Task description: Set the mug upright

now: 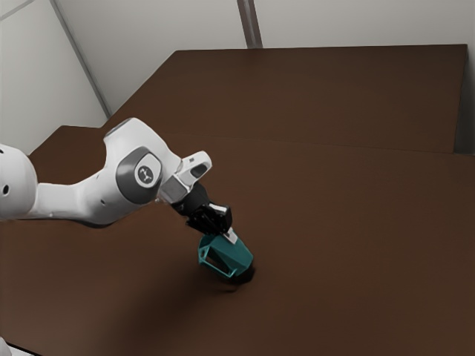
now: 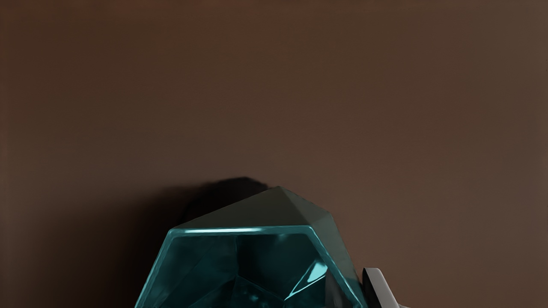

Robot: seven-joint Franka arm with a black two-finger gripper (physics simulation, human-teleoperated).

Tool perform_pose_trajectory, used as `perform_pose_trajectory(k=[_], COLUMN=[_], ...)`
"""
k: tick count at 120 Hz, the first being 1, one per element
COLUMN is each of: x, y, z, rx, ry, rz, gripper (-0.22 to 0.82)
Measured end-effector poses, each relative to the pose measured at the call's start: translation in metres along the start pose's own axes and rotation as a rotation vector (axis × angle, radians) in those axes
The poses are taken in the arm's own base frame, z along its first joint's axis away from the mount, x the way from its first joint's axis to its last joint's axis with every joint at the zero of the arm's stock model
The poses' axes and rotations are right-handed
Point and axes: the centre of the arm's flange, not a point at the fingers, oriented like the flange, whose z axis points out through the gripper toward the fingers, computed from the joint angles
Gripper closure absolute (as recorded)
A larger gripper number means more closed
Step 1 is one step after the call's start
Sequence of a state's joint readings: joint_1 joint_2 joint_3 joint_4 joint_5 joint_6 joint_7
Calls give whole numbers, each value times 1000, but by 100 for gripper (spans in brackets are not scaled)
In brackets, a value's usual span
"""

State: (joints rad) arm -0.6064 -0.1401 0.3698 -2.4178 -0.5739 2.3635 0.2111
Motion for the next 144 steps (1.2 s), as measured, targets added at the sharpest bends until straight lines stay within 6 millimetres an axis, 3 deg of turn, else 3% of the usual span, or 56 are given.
perform_pose_trajectory(k=[8,16,31,42,74,119,144], x=[20,41,92,109,106,103,104], y=[9,4,-19,-37,-53,-73,-74], z=[-25,-40,-61,-66,-60,-36,-42], rx=[51,132,304,392,481,492,489], ry=[22,27,44,30,-45,-117,-112], rz=[66,106,138,137,110,27,-3], gripper=[77,77,78,78,78,78,78])
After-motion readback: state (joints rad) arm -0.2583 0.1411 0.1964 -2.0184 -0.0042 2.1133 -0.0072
